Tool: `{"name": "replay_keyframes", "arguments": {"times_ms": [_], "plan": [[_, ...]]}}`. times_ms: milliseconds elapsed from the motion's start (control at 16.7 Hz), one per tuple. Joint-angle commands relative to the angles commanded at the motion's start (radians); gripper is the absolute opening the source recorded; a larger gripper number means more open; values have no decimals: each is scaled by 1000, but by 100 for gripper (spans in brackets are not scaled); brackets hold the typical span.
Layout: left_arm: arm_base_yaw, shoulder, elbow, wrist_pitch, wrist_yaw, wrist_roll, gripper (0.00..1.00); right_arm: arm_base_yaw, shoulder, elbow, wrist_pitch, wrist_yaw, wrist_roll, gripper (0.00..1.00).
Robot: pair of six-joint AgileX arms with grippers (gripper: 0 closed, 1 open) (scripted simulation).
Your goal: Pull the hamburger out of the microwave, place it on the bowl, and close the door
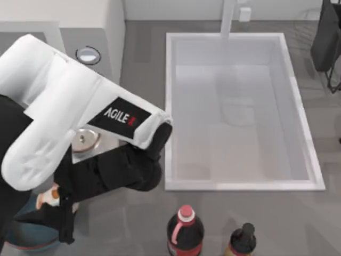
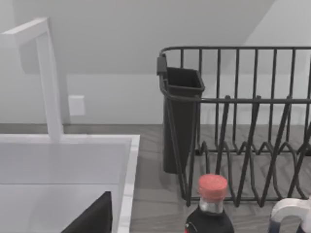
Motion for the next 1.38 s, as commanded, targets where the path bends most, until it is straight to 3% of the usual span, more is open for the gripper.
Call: {"name": "replay_keyframes", "arguments": {"times_ms": [780, 1380], "plan": [[72, 2, -138, 165, -69, 44, 0, 0, 0, 0, 0, 0, 0, 100], [72, 2, -138, 165, -69, 44, 75, 0, 0, 0, 0, 0, 0, 100]]}}
